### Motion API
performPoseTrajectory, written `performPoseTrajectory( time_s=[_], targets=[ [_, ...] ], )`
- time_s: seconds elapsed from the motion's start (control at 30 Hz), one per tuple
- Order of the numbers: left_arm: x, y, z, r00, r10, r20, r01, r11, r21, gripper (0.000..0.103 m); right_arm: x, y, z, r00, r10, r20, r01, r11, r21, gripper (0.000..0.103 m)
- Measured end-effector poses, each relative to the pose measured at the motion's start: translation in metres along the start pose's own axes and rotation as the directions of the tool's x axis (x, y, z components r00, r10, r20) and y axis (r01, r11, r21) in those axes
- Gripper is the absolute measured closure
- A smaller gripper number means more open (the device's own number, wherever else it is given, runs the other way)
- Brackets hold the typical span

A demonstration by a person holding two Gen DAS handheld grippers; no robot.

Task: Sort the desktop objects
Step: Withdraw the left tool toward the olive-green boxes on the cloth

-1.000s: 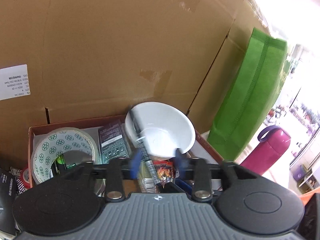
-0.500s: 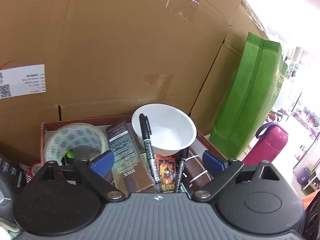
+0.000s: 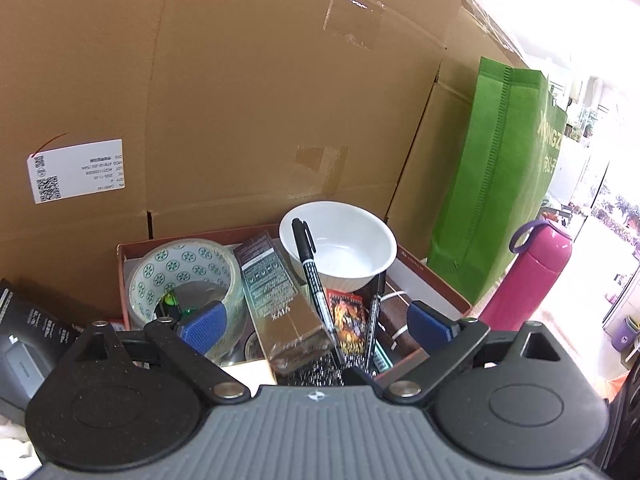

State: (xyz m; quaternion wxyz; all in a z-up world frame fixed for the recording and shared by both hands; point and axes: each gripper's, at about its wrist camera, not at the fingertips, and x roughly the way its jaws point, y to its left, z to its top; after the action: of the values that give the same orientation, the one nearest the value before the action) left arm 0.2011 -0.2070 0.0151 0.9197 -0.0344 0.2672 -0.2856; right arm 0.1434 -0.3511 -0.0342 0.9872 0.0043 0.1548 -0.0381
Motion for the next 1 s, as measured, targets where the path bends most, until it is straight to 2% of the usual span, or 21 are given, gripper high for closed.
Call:
performPoseTrajectory(
  time_s=[0.2, 0.33, 0.47, 0.57, 0.73, 0.9, 1.0],
  targets=[
    [-0.017, -0.003, -0.009, 1.0, 0.027, 0.003, -0.027, 0.999, 0.026, 0.004, -0.013, 0.005, 0.0, 1.0, -0.006, -0.003, 0.006, 1.0, 0.006, 0.005],
    [-0.03, -0.005, -0.017, 0.999, 0.046, -0.027, -0.045, 0.998, 0.043, 0.004, -0.025, 0.012, 0.0, 1.0, -0.005, -0.003, 0.005, 1.0, -0.005, 0.005],
    [-0.042, -0.008, -0.027, 0.991, 0.116, -0.069, -0.11, 0.991, 0.079, 0.004, -0.038, 0.023, -0.002, 1.0, 0.004, -0.006, -0.004, 1.0, -0.015, 0.005],
    [-0.058, -0.006, -0.04, 0.988, 0.146, -0.054, -0.141, 0.986, 0.087, 0.004, -0.047, 0.033, -0.004, 1.0, 0.012, -0.009, -0.012, 1.0, -0.024, 0.004],
    [-0.084, 0.005, -0.066, 0.985, 0.163, -0.048, -0.161, 0.986, 0.044, 0.004, -0.062, 0.053, -0.013, 0.998, 0.053, -0.024, -0.054, 0.998, -0.044, 0.002],
    [-0.108, 0.03, -0.092, 0.984, 0.168, -0.068, -0.172, 0.983, -0.066, 0.004, -0.07, 0.085, -0.027, 0.992, 0.111, -0.055, -0.116, 0.988, -0.102, 0.002],
    [-0.118, 0.049, -0.109, 0.98, 0.179, -0.091, -0.189, 0.975, -0.12, 0.004, -0.072, 0.106, -0.036, 0.982, 0.172, -0.081, -0.181, 0.975, -0.128, 0.002]
  ],
)
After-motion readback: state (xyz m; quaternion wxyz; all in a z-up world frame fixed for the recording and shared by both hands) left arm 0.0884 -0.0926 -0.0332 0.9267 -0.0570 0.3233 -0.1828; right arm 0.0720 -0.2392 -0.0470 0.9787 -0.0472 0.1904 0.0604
